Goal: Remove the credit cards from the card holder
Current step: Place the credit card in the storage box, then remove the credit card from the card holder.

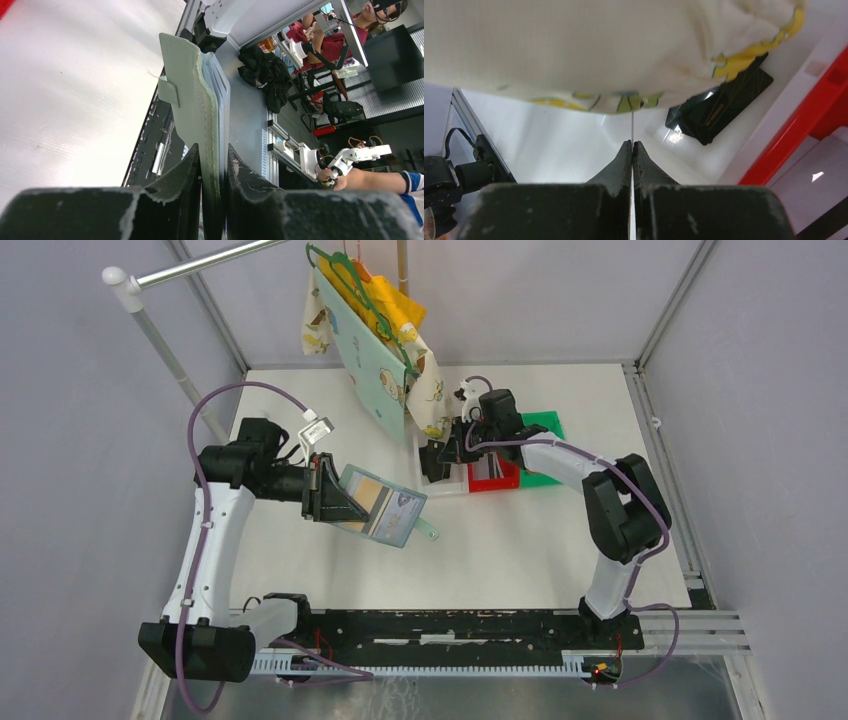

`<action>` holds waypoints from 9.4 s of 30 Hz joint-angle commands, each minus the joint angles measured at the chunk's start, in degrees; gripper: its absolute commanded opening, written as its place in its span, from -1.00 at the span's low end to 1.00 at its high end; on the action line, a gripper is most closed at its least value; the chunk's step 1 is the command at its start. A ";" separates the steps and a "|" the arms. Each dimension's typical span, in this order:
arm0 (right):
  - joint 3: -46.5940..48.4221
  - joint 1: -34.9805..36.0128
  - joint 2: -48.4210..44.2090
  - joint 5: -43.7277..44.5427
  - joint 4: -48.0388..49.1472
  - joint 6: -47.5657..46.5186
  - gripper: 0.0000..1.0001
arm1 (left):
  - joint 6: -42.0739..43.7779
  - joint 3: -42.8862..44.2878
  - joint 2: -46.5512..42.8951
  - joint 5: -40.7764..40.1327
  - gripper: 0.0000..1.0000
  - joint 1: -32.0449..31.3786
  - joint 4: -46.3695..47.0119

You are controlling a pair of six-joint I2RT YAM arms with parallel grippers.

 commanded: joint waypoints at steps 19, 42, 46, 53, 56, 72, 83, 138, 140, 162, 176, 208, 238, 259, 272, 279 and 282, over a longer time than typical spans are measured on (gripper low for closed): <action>0.02 2.46 -1.11 10.76 10.53 -1.15 -0.27 | -0.85 3.06 -1.59 3.25 -0.64 -0.07 -0.02; -47.47 9.05 -48.89 2.07 58.58 32.83 0.96 | 0.92 8.69 1.30 6.24 -0.65 -0.07 0.34; -49.32 15.99 -49.15 5.63 68.21 34.84 0.96 | 1.86 9.45 2.52 6.74 -0.65 0.01 0.34; -51.91 27.65 -43.41 16.80 82.67 33.80 0.96 | 1.08 11.09 4.02 5.84 -0.62 0.91 -0.02; -48.74 29.84 -37.89 17.31 86.00 34.04 0.96 | 0.61 11.50 3.82 6.20 -0.62 0.98 -0.02; -36.70 33.91 -23.09 20.37 92.98 38.82 0.27 | 0.16 11.44 2.75 6.81 -0.59 1.40 0.03; -24.49 30.55 -30.80 5.69 41.64 17.70 -1.00 | 6.25 9.95 -1.11 -6.38 0.61 1.67 1.56; -1.44 22.70 -30.37 -15.74 16.55 -2.52 0.59 | 7.91 9.97 -3.16 0.18 -0.97 -1.67 1.65; -9.78 22.05 -34.73 -12.39 27.80 2.30 0.82 | 2.42 11.88 -2.45 1.90 -0.96 -1.70 5.37; -22.90 25.36 -26.79 4.75 72.27 23.52 0.85 | -52.14 4.00 -11.09 -6.40 -0.96 -1.59 55.50; -17.28 24.98 -23.92 -7.31 68.45 28.81 -0.90 | -51.24 2.00 -12.71 -7.76 -0.76 -1.59 52.91; 21.05 24.21 -14.58 -19.87 -21.49 -19.48 -1.00 | 12.87 3.05 0.31 -8.91 -0.15 -7.48 1.05; -13.65 17.77 -29.11 -22.17 41.01 22.37 0.36 | -8.28 6.38 -0.34 0.95 -0.96 -5.75 13.11; -11.03 18.88 -26.45 -22.05 43.26 22.47 -1.00 | -23.41 3.14 -3.45 0.43 -0.22 -5.46 26.89; -4.96 19.22 -26.18 -24.69 34.70 18.20 -0.82 | -16.11 2.52 -1.96 2.89 -0.94 -5.50 19.29; -3.78 16.86 -30.11 -15.70 27.12 13.78 0.11 | -12.39 4.22 -0.11 0.76 -0.96 -4.71 15.59; -5.09 15.14 -34.06 -8.05 22.58 12.54 0.34 | -14.52 4.13 0.44 -0.89 -0.96 -2.16 17.44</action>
